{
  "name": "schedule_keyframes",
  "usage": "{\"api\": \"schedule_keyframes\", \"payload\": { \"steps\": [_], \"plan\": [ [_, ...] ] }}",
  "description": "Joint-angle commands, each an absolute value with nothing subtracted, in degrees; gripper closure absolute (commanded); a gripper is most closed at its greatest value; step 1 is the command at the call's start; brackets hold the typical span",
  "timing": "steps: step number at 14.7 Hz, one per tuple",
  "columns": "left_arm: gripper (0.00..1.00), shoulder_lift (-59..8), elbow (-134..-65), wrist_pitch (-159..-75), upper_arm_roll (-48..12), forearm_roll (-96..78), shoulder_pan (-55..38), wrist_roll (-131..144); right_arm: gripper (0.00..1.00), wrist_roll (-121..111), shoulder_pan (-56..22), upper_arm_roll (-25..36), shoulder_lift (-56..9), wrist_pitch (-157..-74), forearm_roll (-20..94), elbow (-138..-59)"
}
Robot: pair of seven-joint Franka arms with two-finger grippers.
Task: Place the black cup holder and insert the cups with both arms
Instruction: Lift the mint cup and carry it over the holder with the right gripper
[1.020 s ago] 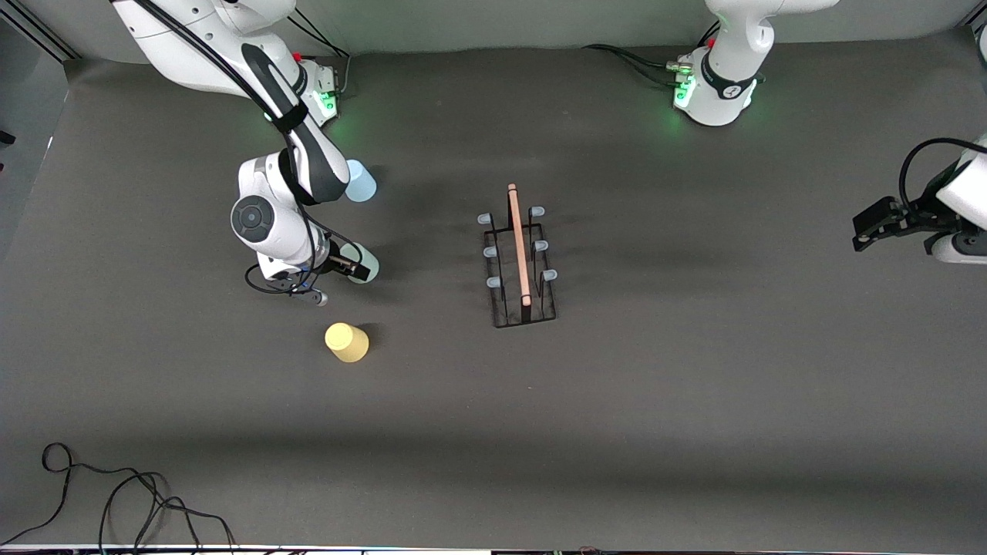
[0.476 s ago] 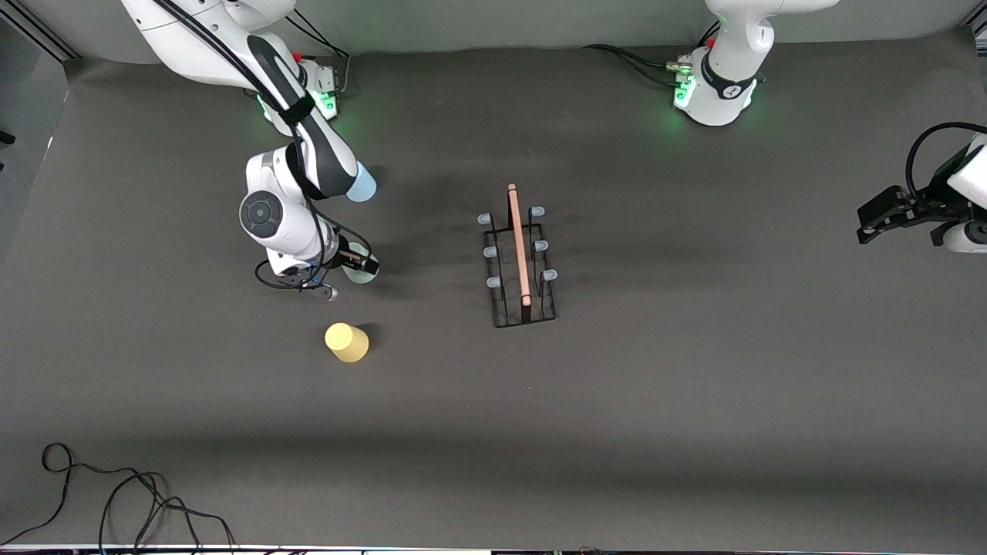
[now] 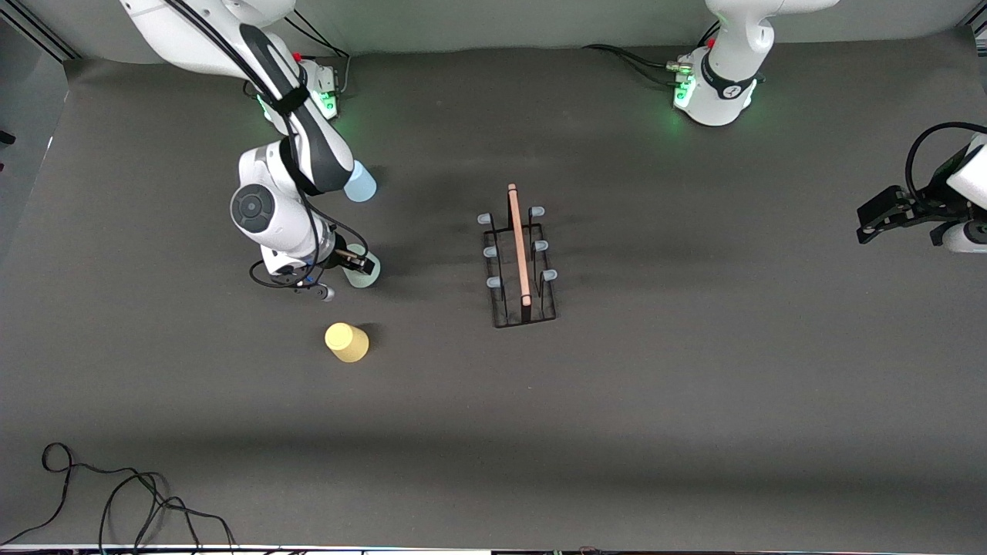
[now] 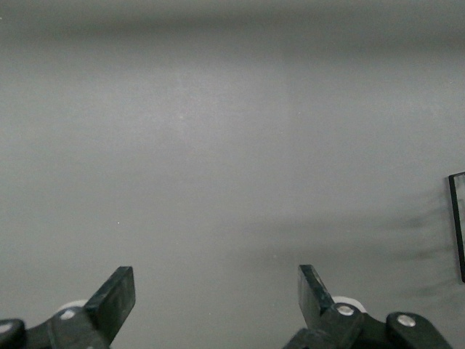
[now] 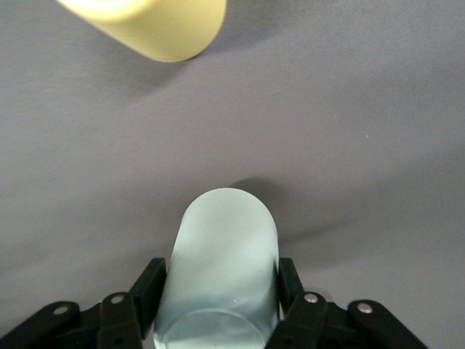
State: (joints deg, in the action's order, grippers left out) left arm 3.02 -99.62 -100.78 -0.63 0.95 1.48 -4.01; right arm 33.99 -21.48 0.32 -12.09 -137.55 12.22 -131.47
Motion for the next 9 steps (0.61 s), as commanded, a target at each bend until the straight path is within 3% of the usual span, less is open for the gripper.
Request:
{"api": "schedule_keyframes", "payload": {
  "steps": [1, 5, 9],
  "plan": [
    [0.00, 2.9, -98.6, -99.1, -0.6, 1.1, 1.2, -4.2, 1.00, 38.2, -22.1, 0.8, -7.7, -126.0, 13.4, -125.0],
    [0.00, 2.6, -98.3, -99.1, -0.6, 1.0, 1.1, -3.4, 1.00, 44.5, -22.2, 0.6, -7.8, -112.3, 13.3, -111.5],
    [0.00, 2.5, -97.4, -99.1, -0.6, 1.0, 1.0, -3.9, 1.00, 53.4, -26.1, 0.5, -10.1, -109.4, 13.2, -104.4]
  ]
}}
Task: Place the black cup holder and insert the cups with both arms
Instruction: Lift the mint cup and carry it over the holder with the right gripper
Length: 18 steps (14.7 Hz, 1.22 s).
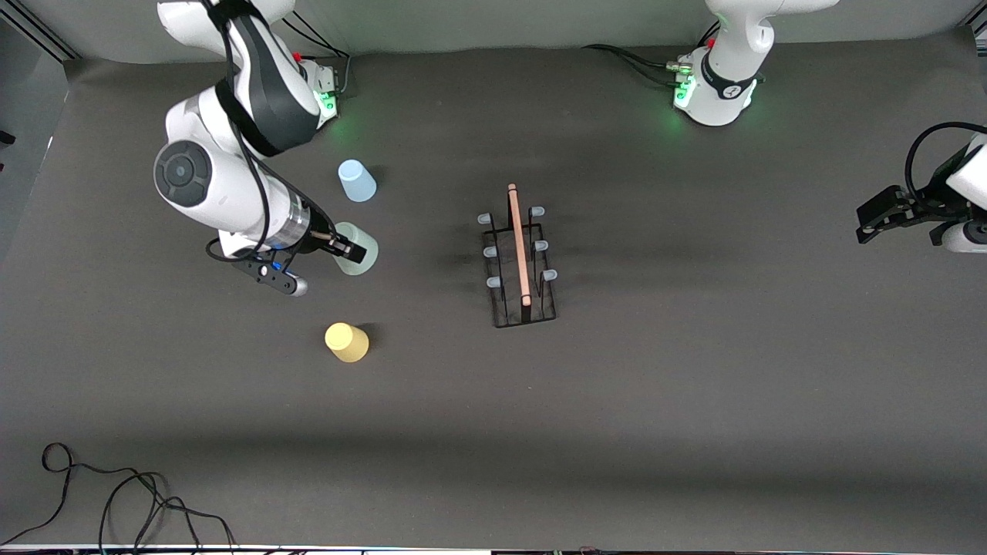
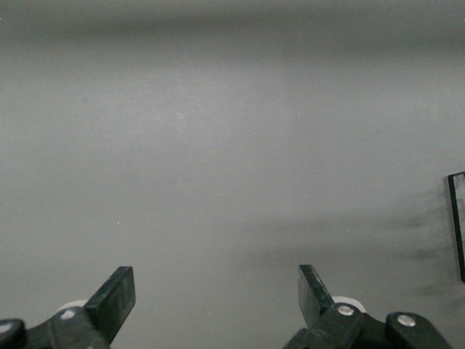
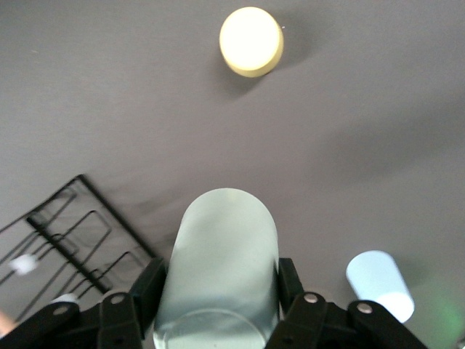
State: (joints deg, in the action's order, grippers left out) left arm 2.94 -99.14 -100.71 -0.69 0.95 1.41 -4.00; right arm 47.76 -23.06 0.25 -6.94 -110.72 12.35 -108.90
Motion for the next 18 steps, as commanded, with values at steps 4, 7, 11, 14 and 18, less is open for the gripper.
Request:
{"api": "schedule_keyframes", "payload": {
  "steps": [4, 7, 11, 14, 18],
  "plan": [
    [0.00, 1.8, -97.1, -96.5, -0.6, 1.0, 0.9, -4.0, 1.00, 64.7, -32.2, 0.6, -18.8, -109.9, 12.4, -93.6],
    [0.00, 1.4, -96.3, -96.4, -0.6, 1.0, 0.9, -4.1, 1.00, 69.2, -35.7, 0.8, -23.3, -110.4, 12.2, -88.9],
    [0.00, 1.2, -96.1, -96.2, -0.6, 1.0, 1.0, -4.2, 1.00, 74.2, -39.3, 0.8, -25.7, -114.3, 12.0, -88.9],
    [0.00, 1.2, -96.1, -96.2, -0.6, 1.0, 0.9, -3.8, 1.00, 74.4, -40.8, 0.6, -25.7, -113.6, 12.3, -90.3],
    [0.00, 1.2, -96.2, -96.2, -0.6, 1.0, 0.8, -3.4, 1.00, 74.4, -43.1, 0.7, -24.1, -111.3, 12.6, -92.1]
  ]
}}
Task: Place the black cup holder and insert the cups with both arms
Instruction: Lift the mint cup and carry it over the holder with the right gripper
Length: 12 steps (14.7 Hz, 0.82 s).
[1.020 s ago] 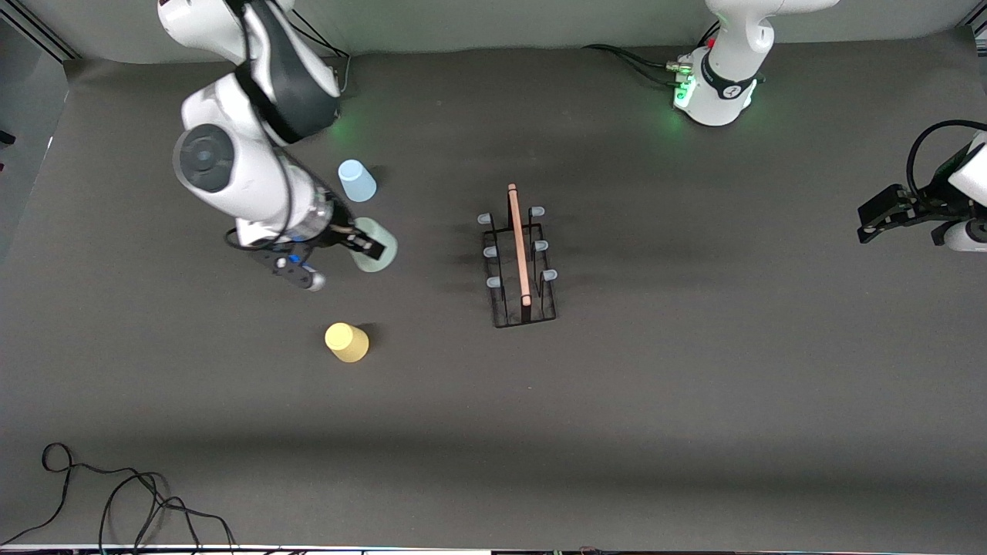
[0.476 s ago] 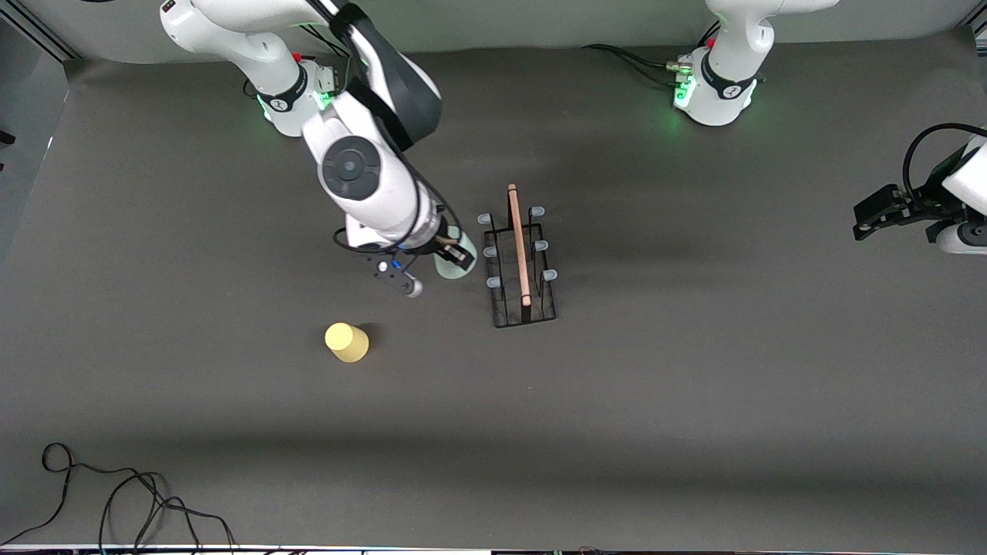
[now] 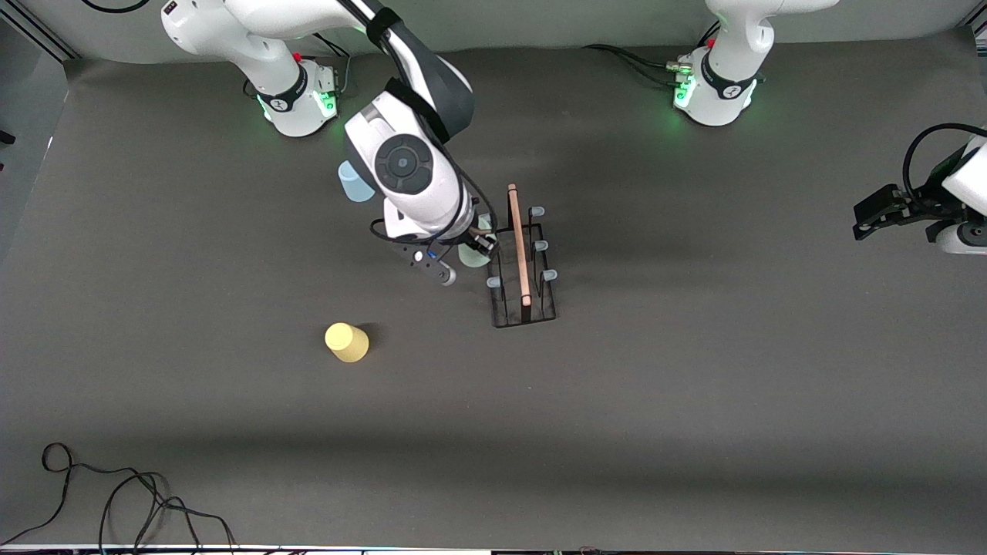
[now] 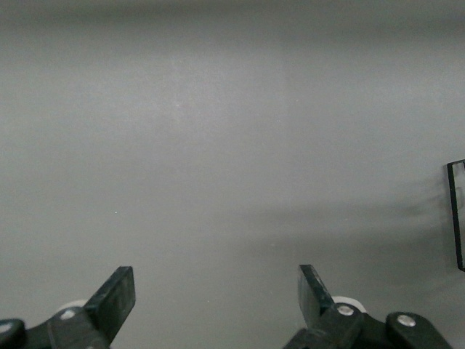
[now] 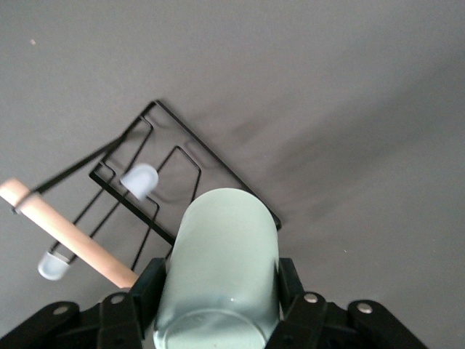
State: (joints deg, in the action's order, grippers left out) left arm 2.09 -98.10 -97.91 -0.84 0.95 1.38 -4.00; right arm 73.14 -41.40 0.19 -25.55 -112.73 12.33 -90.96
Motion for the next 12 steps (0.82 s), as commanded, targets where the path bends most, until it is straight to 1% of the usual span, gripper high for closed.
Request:
{"api": "schedule_keyframes", "payload": {
  "steps": [1, 4, 7, 12],
  "plan": [
    [0.00, 1.2, -96.2, -96.2, -0.6, 1.0, 0.8, -3.4, 1.00, 74.4, -43.2, 0.7, -24.1, -110.9, 12.6, -92.3],
    [0.00, 1.2, -96.2, -96.2, -0.6, 1.0, 0.8, -3.3, 1.00, 74.4, -45.0, 0.7, -23.7, -109.3, 12.5, -93.3],
    [0.00, 1.2, -96.2, -96.2, -0.6, 1.0, 0.4, -3.2, 1.00, 74.3, -45.1, 0.7, -22.6, -107.1, 12.4, -94.4],
    [0.00, 1.2, -96.2, -96.2, -0.6, 1.0, 0.2, -3.1, 1.00, 74.1, -45.2, 0.7, -22.9, -107.6, 12.1, -95.4]
  ]
}}
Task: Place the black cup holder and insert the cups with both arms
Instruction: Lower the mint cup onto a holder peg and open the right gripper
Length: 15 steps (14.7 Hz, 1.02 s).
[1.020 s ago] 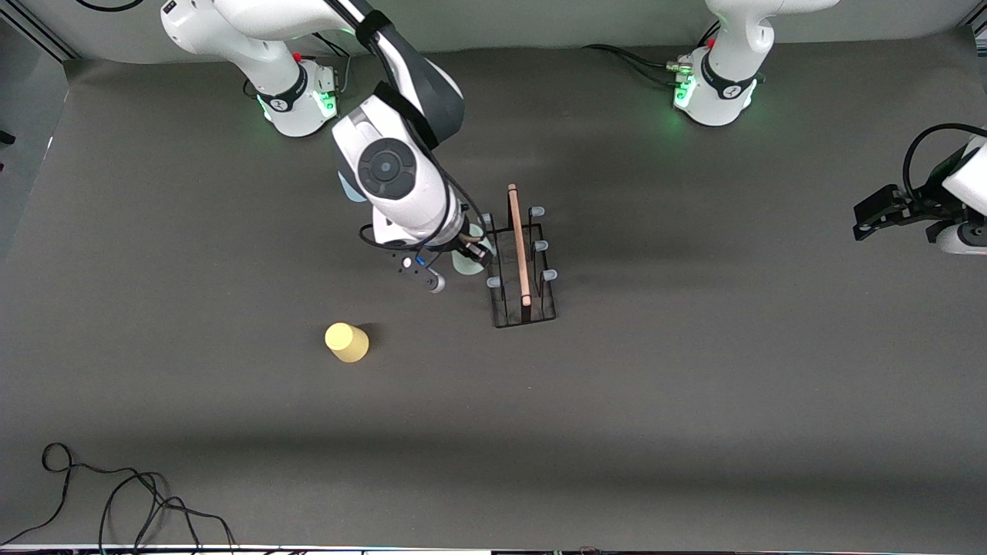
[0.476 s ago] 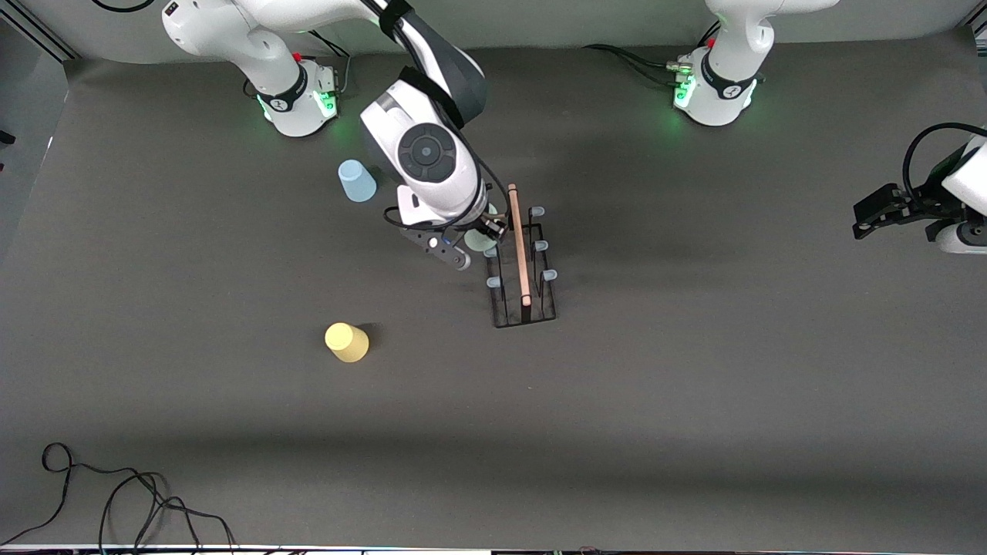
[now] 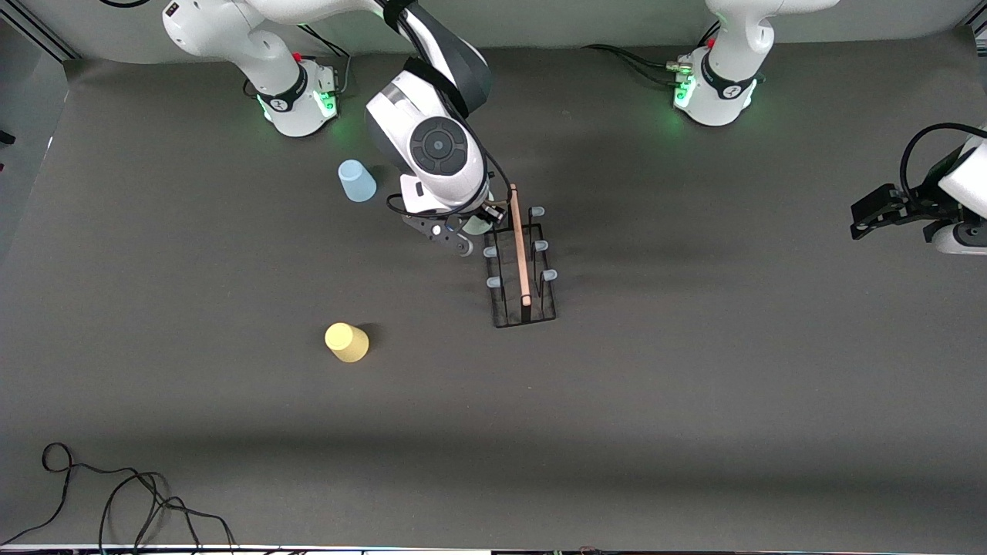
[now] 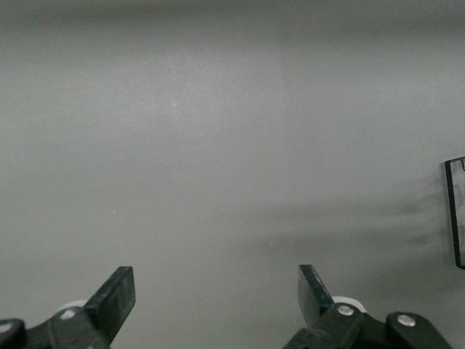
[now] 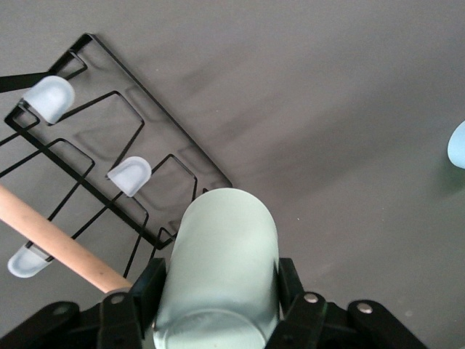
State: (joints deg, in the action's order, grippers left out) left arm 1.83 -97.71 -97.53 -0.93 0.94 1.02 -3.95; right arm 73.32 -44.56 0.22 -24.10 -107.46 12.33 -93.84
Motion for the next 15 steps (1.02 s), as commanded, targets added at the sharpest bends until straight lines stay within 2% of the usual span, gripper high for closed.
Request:
{"api": "schedule_keyframes", "payload": {
  "steps": [1, 6, 7, 8, 9, 11, 15],
  "plan": [
    [0.00, 1.1, -96.2, -96.2, -0.6, 1.1, 0.2, -3.1, 1.00, 74.0, -45.3, 0.7, -23.2, -107.8, 12.1, -95.4],
    [0.00, 1.1, -96.2, -96.2, -0.6, 1.1, 0.2, -3.2, 1.00, 73.9, -45.7, 0.8, -24.9, -109.7, 12.0, -95.3],
    [0.00, 1.1, -96.2, -96.2, -0.6, 1.1, 0.3, -3.2, 0.84, 73.9, -45.6, 0.8, -25.0, -109.9, 12.0, -95.3],
    [0.00, 1.1, -96.2, -96.2, -0.6, 1.1, 0.3, -3.2, 0.28, 73.9, -45.6, 0.8, -25.0, -110.0, 12.0, -95.3],
    [0.00, 1.1, -96.2, -96.2, -0.6, 1.1, 0.3, -3.3, 0.08, 74.0, -45.6, 0.8, -24.9, -110.0, 12.1, -95.2],
    [0.00, 1.1, -96.2, -96.2, -0.6, 1.1, 0.3, -3.2, 0.01, 74.1, -45.6, 0.8, -24.9, -110.0, 12.1, -95.1],
    [0.00, 1.0, -96.2, -96.2, -0.6, 1.1, 0.2, -3.2, 0.01, 74.0, -45.4, 0.9, -24.7, -110.0, 12.1, -95.0]
  ]
}}
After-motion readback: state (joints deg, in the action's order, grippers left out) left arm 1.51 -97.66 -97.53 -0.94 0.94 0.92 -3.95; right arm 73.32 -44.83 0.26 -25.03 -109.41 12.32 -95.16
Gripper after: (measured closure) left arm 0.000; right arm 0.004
